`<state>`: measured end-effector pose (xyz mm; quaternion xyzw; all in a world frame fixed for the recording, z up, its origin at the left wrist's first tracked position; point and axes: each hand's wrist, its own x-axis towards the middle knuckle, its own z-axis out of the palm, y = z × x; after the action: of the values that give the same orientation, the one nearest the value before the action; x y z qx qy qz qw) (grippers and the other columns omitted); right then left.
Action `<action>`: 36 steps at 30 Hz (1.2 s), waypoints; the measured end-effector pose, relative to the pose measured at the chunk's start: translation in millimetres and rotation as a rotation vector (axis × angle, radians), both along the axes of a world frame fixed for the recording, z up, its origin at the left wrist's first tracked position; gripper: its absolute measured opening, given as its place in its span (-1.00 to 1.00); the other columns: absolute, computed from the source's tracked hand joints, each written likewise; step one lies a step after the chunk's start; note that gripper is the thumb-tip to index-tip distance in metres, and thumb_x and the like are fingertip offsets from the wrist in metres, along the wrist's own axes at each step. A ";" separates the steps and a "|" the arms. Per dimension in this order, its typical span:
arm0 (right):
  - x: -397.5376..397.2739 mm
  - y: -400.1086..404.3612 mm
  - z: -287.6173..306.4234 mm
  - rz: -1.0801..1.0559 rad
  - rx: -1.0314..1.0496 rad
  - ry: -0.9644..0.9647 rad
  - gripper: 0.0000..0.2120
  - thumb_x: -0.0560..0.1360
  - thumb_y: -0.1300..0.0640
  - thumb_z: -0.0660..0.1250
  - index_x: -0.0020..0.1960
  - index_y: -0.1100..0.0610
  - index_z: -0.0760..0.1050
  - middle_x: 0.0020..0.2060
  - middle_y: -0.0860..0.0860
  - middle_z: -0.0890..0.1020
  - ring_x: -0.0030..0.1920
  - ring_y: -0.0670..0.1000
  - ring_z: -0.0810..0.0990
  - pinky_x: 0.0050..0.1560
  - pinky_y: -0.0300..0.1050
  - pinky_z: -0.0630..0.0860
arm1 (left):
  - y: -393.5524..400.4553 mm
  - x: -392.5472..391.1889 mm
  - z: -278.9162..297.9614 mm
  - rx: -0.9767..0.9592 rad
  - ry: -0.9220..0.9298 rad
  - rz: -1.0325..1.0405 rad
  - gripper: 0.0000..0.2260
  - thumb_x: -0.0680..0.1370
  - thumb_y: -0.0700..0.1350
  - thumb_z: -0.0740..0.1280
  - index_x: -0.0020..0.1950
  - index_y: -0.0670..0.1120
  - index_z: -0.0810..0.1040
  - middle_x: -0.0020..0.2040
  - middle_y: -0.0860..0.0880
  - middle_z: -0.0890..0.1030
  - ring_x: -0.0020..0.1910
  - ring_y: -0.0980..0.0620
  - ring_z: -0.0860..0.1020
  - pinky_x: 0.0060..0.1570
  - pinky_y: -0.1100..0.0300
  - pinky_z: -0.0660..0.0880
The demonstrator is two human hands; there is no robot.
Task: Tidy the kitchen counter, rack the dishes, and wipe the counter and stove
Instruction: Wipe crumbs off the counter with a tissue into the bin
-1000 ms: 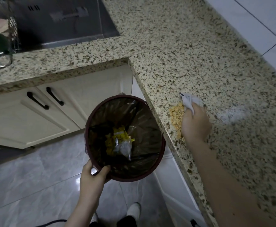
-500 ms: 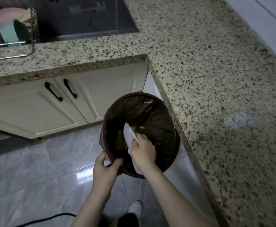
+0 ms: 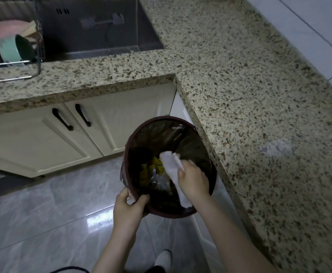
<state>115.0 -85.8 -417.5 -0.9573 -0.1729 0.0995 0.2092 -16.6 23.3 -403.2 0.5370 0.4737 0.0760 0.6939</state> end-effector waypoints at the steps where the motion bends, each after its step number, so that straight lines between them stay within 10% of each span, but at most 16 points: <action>1: -0.1 -0.6 -2.2 0.022 -0.037 0.046 -0.85 0.57 0.15 0.15 0.05 0.16 0.46 -0.01 0.07 0.50 -0.17 0.15 0.54 -0.35 -0.13 0.23 | 0.0 0.3 -0.3 0.004 0.005 -0.002 -0.85 0.46 -0.35 0.34 -0.20 -0.10 0.51 -0.23 -0.02 0.58 -0.25 0.03 0.60 -0.37 0.19 0.58; 6: -3.0 -7.2 -11.5 0.056 -0.174 0.181 -0.83 0.61 0.09 0.10 0.01 0.16 0.40 -0.01 0.13 0.56 -0.07 0.20 0.56 -0.29 -0.11 0.27 | 0.9 3.3 2.6 0.000 0.007 -0.010 -0.85 0.46 -0.35 0.33 -0.19 -0.12 0.48 -0.18 -0.05 0.55 -0.22 -0.01 0.57 -0.36 0.18 0.57; 21: -9.5 -9.6 1.0 -0.194 0.265 0.268 -0.75 0.58 0.08 0.17 -0.26 0.08 0.26 -0.41 -0.03 0.37 -0.39 -0.04 0.40 -0.43 -0.18 0.22 | 7.6 9.6 0.5 0.010 0.017 0.002 -0.84 0.47 -0.35 0.32 -0.21 -0.11 0.44 -0.22 -0.05 0.54 -0.28 -0.03 0.57 -0.31 0.09 0.59; 30: -28.9 -11.9 48.3 -0.273 0.629 0.266 -0.76 0.61 -0.01 0.09 0.26 -0.03 0.35 -0.06 -0.36 0.47 -0.05 -0.33 0.46 0.00 -0.31 0.39 | 15.7 -7.3 17.1 0.014 0.033 0.025 -0.73 0.48 -0.35 0.32 -0.32 -0.11 0.32 -0.26 -0.14 0.50 -0.30 -0.05 0.54 -0.36 0.11 0.59; 36: -56.9 -3.8 85.0 -0.523 0.904 0.421 -0.65 0.64 0.08 0.10 0.41 0.08 0.28 0.34 0.01 0.44 0.29 -0.04 0.43 0.30 -0.14 0.36 | 35.3 -31.6 46.2 -0.033 0.030 -0.021 -0.80 0.49 -0.32 0.32 -0.26 -0.14 0.36 -0.10 -0.24 0.54 -0.16 -0.14 0.56 -0.20 0.06 0.57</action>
<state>58.0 -89.6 -332.5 -0.7429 0.0902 0.1490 0.6464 -48.2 58.6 -357.0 0.5315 0.4798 0.0529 0.6961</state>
